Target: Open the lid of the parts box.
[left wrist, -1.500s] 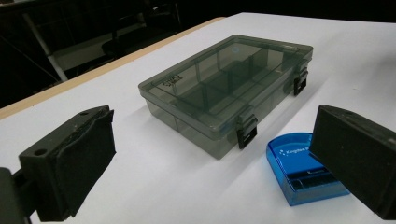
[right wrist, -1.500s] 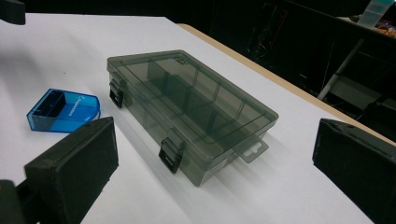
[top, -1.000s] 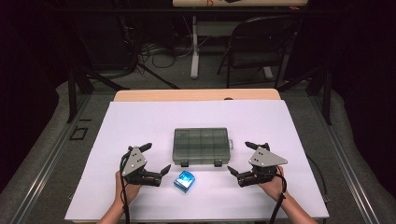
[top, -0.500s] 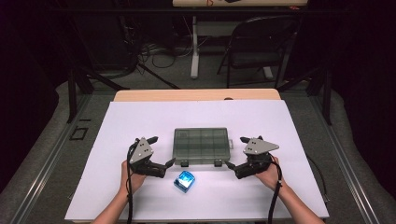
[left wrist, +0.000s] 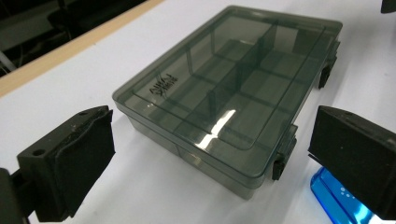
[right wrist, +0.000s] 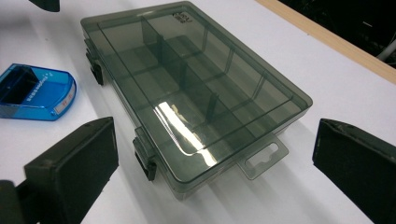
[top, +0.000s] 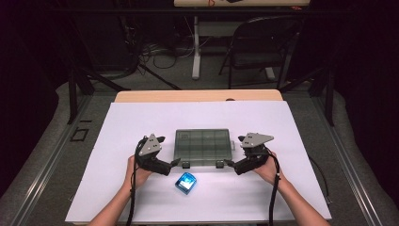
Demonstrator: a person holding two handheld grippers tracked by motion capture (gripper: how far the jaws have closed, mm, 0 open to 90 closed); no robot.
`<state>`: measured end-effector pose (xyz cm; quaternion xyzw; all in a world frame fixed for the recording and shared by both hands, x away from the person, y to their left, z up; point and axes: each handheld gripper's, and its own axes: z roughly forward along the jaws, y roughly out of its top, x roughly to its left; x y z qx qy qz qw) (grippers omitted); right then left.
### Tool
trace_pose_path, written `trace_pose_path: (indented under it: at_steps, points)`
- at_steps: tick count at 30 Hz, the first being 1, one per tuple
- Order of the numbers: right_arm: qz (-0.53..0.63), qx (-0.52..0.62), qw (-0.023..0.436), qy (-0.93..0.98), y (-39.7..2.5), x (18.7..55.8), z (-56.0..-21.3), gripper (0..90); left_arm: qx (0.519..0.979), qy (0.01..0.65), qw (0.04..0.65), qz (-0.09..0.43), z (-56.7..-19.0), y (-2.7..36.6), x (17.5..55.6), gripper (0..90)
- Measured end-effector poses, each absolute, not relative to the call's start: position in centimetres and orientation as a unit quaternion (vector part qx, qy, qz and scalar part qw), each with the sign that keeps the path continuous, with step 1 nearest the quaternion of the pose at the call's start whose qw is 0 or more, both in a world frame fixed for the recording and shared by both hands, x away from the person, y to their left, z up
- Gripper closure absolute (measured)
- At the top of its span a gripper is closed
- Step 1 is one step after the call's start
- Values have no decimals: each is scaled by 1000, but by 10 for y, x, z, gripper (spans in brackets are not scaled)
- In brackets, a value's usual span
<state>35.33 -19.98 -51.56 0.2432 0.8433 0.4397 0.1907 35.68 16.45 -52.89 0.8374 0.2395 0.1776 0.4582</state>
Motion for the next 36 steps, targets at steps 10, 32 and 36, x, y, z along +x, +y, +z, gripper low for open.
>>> trace_pose_path:
  at_steps: [10, 32, 36]
  points:
    - [426, 250, 175, 852, -203, 357, -521, 0, 861, 237, 423, 155, -539, 160, 360, 0]
    - [388, 249, 162, 872, -197, 357, -533, 53, 879, 222, 396, 143, -548, 161, 354, 240]
    - [386, 250, 159, 874, -196, 355, -533, 80, 880, 220, 395, 144, -549, 160, 353, 306]
